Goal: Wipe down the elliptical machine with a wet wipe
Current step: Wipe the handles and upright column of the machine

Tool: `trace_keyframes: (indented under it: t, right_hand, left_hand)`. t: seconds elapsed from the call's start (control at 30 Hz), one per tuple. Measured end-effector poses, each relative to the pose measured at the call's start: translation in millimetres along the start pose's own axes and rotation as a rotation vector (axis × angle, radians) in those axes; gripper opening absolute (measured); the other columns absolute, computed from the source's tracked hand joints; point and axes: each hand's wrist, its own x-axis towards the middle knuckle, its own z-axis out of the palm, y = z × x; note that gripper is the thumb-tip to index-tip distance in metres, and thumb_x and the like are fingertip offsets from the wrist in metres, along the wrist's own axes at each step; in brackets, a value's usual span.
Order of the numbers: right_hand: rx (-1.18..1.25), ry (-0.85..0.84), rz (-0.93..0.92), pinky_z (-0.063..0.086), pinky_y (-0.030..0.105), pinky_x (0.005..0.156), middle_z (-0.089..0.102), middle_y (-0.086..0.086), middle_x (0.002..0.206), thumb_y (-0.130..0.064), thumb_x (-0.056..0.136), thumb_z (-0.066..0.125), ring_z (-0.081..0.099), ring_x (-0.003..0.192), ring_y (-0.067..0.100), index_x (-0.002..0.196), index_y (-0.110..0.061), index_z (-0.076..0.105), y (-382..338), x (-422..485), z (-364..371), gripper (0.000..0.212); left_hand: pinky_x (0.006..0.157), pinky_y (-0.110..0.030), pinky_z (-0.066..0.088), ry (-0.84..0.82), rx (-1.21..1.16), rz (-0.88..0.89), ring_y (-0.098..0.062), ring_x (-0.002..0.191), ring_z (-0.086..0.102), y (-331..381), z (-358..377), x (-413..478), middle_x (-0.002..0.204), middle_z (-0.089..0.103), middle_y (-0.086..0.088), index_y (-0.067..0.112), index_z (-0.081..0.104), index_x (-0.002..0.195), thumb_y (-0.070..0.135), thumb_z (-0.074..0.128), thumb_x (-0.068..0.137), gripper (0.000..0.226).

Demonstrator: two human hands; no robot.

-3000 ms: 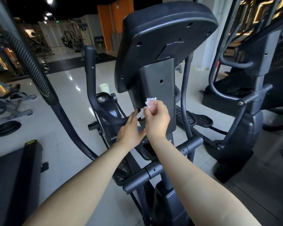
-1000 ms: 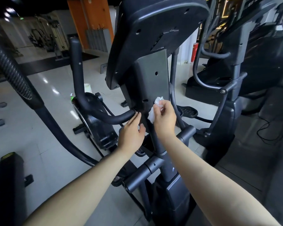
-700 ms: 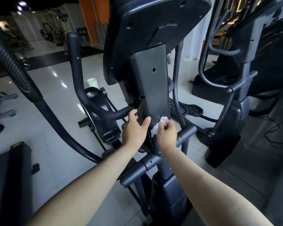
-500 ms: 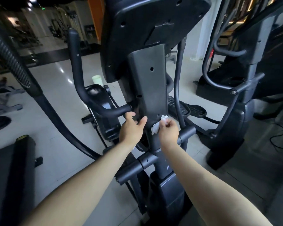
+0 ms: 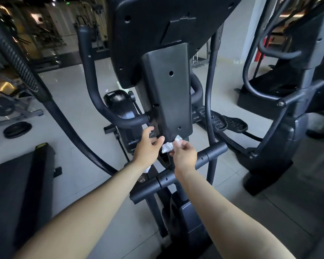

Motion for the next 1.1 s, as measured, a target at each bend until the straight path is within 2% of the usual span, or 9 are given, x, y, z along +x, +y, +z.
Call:
trace_keyframes:
  t: [0.17, 0.23, 0.37, 0.43, 0.53, 0.8, 0.93, 1.03, 1.1]
  right_hand:
    - [-0.046, 0.061, -0.249, 0.049, 0.024, 0.071, 0.066, 0.01, 0.094, -0.025, 0.096, 0.064, 0.059, 0.071, 0.013, 0.086, -0.024, 0.06, -24, 8, 0, 0.01]
    - [-0.061, 0.026, -0.232, 0.052, 0.023, 0.073, 0.064, 0.016, 0.106, -0.018, 0.095, 0.064, 0.062, 0.075, 0.015, 0.084, -0.026, 0.061, -24, 14, 6, 0.014]
    - [-0.003, 0.035, -0.103, 0.049, 0.02, 0.066, 0.061, 0.003, 0.085, -0.016, 0.1, 0.06, 0.055, 0.067, 0.014, 0.093, -0.017, 0.059, -2, 8, 9, 0.008]
    - [0.013, 0.043, -0.018, 0.045, 0.009, 0.056, 0.064, 0.0, 0.085, -0.014, 0.1, 0.06, 0.059, 0.066, 0.011, 0.096, -0.016, 0.059, 7, 5, 5, 0.005]
    - [0.06, 0.039, 0.056, 0.048, 0.011, 0.06, 0.07, 0.004, 0.095, -0.011, 0.1, 0.06, 0.068, 0.076, 0.013, 0.099, -0.014, 0.061, 14, 3, 1, 0.003]
    - [0.08, 0.149, -0.099, 0.046, 0.019, 0.068, 0.062, 0.012, 0.126, -0.02, 0.101, 0.057, 0.062, 0.08, 0.014, 0.09, -0.028, 0.057, -26, 24, 7, 0.013]
    - [-0.045, 0.114, -0.065, 0.045, 0.01, 0.059, 0.065, 0.006, 0.102, -0.01, 0.1, 0.056, 0.061, 0.075, 0.015, 0.087, -0.024, 0.052, -18, 18, 6, 0.019]
    - [-0.126, 0.027, -0.102, 0.056, 0.026, 0.077, 0.071, 0.006, 0.102, -0.008, 0.097, 0.06, 0.071, 0.088, 0.023, 0.085, -0.024, 0.059, -2, 4, 6, 0.02]
    - [-0.175, -0.012, -0.257, 0.054, 0.02, 0.083, 0.064, 0.001, 0.105, -0.011, 0.098, 0.061, 0.069, 0.09, 0.017, 0.086, -0.026, 0.061, -10, -7, 15, 0.02]
  left_hand:
    - [0.1, -0.047, 0.053, -0.026, 0.01, -0.006, -0.02, 0.114, 0.064, 0, 2, -8, 0.122, 0.069, 0.013, 0.047, 0.032, 0.143, 0.066, 0.053, 0.085, 0.065]
    - [0.1, -0.047, 0.053, -0.026, 0.015, -0.007, -0.019, 0.113, 0.064, 1, 3, -8, 0.124, 0.068, 0.013, 0.048, 0.031, 0.143, 0.066, 0.052, 0.084, 0.066]
    - [0.103, -0.046, 0.051, -0.051, 0.043, -0.002, -0.019, 0.113, 0.064, 1, 0, -7, 0.123, 0.069, 0.013, 0.043, 0.029, 0.149, 0.056, 0.053, 0.093, 0.062]
    - [0.104, -0.046, 0.05, -0.058, 0.053, -0.002, -0.021, 0.113, 0.065, 1, -2, -6, 0.126, 0.069, 0.011, 0.043, 0.028, 0.15, 0.055, 0.052, 0.093, 0.062]
    - [0.106, -0.047, 0.048, -0.058, 0.065, -0.01, -0.026, 0.111, 0.066, 3, 0, -6, 0.131, 0.067, 0.008, 0.041, 0.028, 0.15, 0.053, 0.053, 0.096, 0.06]
    - [0.105, -0.045, 0.048, -0.066, 0.097, -0.004, -0.025, 0.107, 0.066, 6, -2, -11, 0.131, 0.066, 0.009, 0.038, 0.025, 0.153, 0.041, 0.05, 0.101, 0.057]
    - [0.106, -0.042, 0.048, -0.104, 0.07, 0.004, -0.02, 0.11, 0.064, 4, -8, -12, 0.142, 0.06, 0.004, 0.038, 0.025, 0.156, 0.024, 0.048, 0.103, 0.059]
    - [0.105, -0.042, 0.05, -0.156, 0.081, 0.012, -0.017, 0.102, 0.064, 2, -15, -14, 0.139, 0.062, 0.008, 0.04, 0.022, 0.158, 0.02, 0.048, 0.103, 0.064]
    - [0.101, -0.04, 0.052, -0.187, 0.093, 0.005, -0.015, 0.102, 0.065, 0, -16, -14, 0.129, 0.068, 0.011, 0.042, 0.021, 0.158, 0.019, 0.049, 0.101, 0.067]
